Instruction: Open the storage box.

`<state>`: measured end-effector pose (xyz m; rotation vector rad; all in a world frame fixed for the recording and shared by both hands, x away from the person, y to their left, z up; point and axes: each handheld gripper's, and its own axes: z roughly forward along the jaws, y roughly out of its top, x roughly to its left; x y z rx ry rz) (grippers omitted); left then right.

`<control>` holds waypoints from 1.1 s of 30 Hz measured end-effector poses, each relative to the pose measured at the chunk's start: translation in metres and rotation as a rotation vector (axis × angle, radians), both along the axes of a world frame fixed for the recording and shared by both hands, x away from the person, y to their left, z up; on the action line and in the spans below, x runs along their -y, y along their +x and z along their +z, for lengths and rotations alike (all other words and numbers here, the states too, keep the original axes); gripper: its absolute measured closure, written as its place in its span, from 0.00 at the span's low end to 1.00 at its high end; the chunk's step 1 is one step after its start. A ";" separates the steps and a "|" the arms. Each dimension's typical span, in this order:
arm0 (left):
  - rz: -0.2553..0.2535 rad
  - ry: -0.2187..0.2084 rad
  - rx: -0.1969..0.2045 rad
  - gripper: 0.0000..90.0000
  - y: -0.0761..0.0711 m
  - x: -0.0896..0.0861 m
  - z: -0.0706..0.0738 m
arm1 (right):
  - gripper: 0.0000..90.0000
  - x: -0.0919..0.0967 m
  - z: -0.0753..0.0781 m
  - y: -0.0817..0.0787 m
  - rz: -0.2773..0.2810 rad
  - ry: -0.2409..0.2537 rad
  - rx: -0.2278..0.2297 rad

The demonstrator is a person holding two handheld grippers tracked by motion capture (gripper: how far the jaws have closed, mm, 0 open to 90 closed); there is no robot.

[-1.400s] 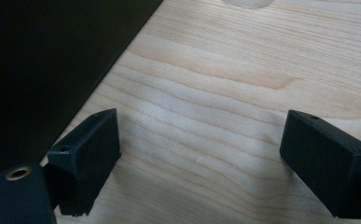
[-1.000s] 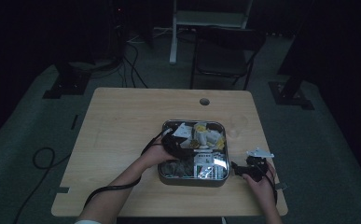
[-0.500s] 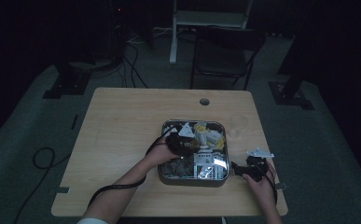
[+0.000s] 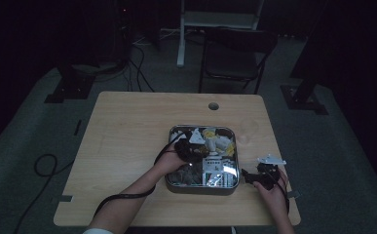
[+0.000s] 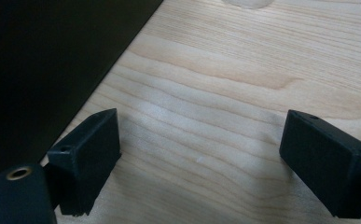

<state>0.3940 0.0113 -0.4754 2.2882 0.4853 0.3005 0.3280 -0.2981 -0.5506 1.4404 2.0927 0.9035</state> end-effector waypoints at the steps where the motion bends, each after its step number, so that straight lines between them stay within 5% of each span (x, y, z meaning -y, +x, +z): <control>1: 0.003 0.007 0.001 0.66 0.000 0.001 0.001 | 0.13 0.000 0.000 0.000 0.000 0.000 0.000; 16: -0.005 -0.009 0.035 0.66 -0.003 -0.002 0.020 | 0.13 0.000 0.000 0.000 -0.001 0.001 -0.001; 33: 0.081 -0.038 0.056 0.66 0.001 -0.034 0.037 | 0.13 0.000 0.000 0.000 -0.001 0.001 -0.001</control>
